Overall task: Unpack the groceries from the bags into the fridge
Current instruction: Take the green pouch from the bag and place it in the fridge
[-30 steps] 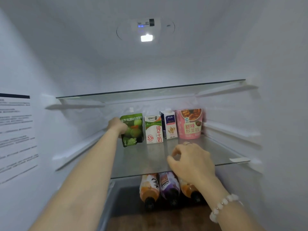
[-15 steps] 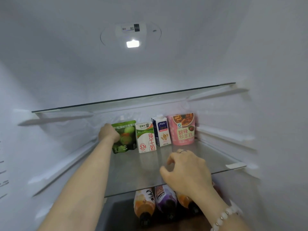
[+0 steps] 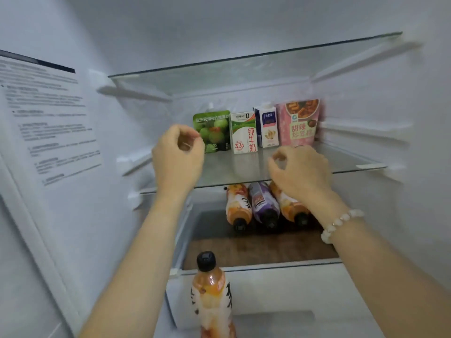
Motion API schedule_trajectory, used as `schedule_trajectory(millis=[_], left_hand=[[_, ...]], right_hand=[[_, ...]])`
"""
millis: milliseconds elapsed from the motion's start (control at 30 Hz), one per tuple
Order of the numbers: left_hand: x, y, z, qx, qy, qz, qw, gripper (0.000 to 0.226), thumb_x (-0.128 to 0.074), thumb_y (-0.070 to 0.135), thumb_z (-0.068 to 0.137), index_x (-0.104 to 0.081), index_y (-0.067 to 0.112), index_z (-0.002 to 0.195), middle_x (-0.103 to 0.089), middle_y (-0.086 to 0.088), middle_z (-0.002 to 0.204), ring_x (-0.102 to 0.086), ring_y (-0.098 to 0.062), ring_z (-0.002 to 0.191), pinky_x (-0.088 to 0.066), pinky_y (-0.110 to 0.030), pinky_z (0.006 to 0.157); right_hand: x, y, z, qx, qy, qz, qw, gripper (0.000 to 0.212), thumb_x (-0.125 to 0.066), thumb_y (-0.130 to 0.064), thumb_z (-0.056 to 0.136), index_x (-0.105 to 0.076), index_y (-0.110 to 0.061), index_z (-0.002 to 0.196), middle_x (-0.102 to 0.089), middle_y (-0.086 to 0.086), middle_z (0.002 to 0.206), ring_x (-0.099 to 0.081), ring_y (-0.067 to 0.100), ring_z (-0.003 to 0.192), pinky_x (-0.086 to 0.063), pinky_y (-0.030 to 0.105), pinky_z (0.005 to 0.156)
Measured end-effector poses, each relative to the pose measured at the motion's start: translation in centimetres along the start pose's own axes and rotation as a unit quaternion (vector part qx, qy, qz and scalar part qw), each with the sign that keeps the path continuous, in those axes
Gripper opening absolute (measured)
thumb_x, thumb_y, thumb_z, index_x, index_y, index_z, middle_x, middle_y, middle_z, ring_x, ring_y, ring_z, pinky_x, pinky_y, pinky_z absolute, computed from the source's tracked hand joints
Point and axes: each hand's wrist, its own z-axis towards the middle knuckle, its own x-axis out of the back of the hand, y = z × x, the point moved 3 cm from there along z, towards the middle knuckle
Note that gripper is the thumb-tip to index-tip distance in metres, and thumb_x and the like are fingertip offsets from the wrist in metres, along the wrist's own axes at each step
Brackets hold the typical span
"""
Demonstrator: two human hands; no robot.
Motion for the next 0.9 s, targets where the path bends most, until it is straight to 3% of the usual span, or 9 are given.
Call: schedule_trajectory(millis=[67,133,200,300,367,467,633,800,900], left_hand=[[1.4,0.0,-5.2,0.016,-0.092,-0.004,0.996,0.02,-0.063,0.015,0.081,-0.055,0.031,0.072,-0.055,0.014,0.059,-0.051,0.002,0.058,-0.038,-0.008,0.057],[1.3,-1.8,-9.5,0.06,-0.223,0.071,0.97,0.014,-0.065,0.024,0.081,-0.055,0.032,0.078,-0.058,0.016,0.064,-0.054,0.002,0.065,-0.036,-0.007,0.057],[1.0,-4.3,-12.1,0.065,-0.299,0.188,0.933,0.009,-0.062,0.031,0.084,-0.057,0.031,0.091,-0.061,0.016,0.085,-0.057,-0.004,0.081,-0.039,-0.01,0.065],[1.1,-5.7,-13.9,0.084,-0.359,0.247,0.896,0.018,-0.053,0.039,0.084,-0.058,0.025,0.094,-0.062,0.007,0.095,-0.059,-0.015,0.089,-0.051,-0.03,0.076],[1.4,-5.6,-14.4,0.081,-0.373,0.29,0.878,0.021,-0.051,0.04,0.085,-0.05,0.021,0.091,-0.061,0.001,0.092,-0.059,-0.021,0.086,-0.051,-0.036,0.073],[2.1,-5.5,-14.8,0.09,-0.389,0.325,0.857,0.033,-0.051,0.047,0.087,-0.043,0.018,0.101,-0.06,-0.002,0.1,-0.058,-0.024,0.092,-0.048,-0.034,0.074],[3.7,-4.0,-15.4,0.14,-0.401,0.279,0.861,0.027,-0.055,0.044,0.089,-0.044,0.023,0.102,-0.061,-0.002,0.102,-0.056,-0.021,0.092,-0.046,-0.03,0.074],[7.0,2.5,-15.1,0.058,-0.345,0.331,0.876,0.023,-0.047,0.046,0.092,-0.038,0.03,0.106,-0.058,0.007,0.099,-0.056,-0.019,0.1,-0.043,-0.026,0.079],[10.1,6.8,-13.6,-0.02,-0.265,0.338,0.903,0.021,-0.046,0.05,0.086,-0.029,0.041,0.096,-0.049,0.016,0.082,-0.061,-0.015,0.092,-0.035,-0.023,0.061]], right_hand=[[-0.2,-0.8,-2.0,0.056,0.131,0.01,0.99,0.032,-0.047,-0.037,0.084,-0.066,-0.016,0.098,-0.065,0.004,0.103,-0.054,0.024,0.101,-0.03,0.041,0.099],[-1.2,-2.3,-6.3,0.118,0.195,0.094,0.969,0.028,-0.054,-0.032,0.077,-0.066,-0.012,0.093,-0.063,0.005,0.098,-0.052,0.022,0.098,-0.031,0.039,0.098],[-3.9,-4.1,-11.4,0.176,0.13,0.188,0.957,0.033,-0.06,-0.033,0.073,-0.062,-0.013,0.099,-0.063,0.004,0.097,-0.052,0.018,0.096,-0.04,0.035,0.091],[-7.9,-6.1,-16.9,0.108,-0.119,0.299,0.941,0.068,-0.064,-0.049,0.068,-0.043,-0.023,0.128,-0.056,-0.006,0.117,-0.055,0.011,0.105,-0.05,0.035,0.085],[-9.5,-6.9,-18.6,0.052,-0.242,0.31,0.918,0.095,-0.067,-0.056,0.061,-0.023,-0.03,0.142,-0.043,-0.015,0.129,-0.052,0.008,0.113,-0.049,0.029,0.087],[-10.0,-7.3,-19.0,0.013,-0.239,0.301,0.923,0.102,-0.072,-0.046,0.064,-0.014,-0.028,0.146,-0.035,-0.015,0.137,-0.048,0.008,0.119,-0.045,0.022,0.089],[-8.6,-7.8,-19.2,-0.023,-0.232,0.301,0.925,0.061,-0.075,-0.038,0.058,-0.048,-0.03,0.112,-0.043,-0.019,0.101,-0.056,0.009,0.099,-0.047,0.02,0.076],[-3.3,-9.4,-18.8,-0.008,-0.189,0.316,0.93,0.044,-0.067,-0.041,0.061,-0.038,-0.039,0.094,-0.038,-0.018,0.097,-0.049,0.007,0.082,-0.037,0.021,0.064],[0.9,-11.0,-16.9,0.061,-0.082,0.362,0.926,0.046,-0.066,-0.04,0.06,-0.043,-0.034,0.1,-0.043,-0.016,0.097,-0.053,0.01,0.082,-0.044,0.023,0.064]])
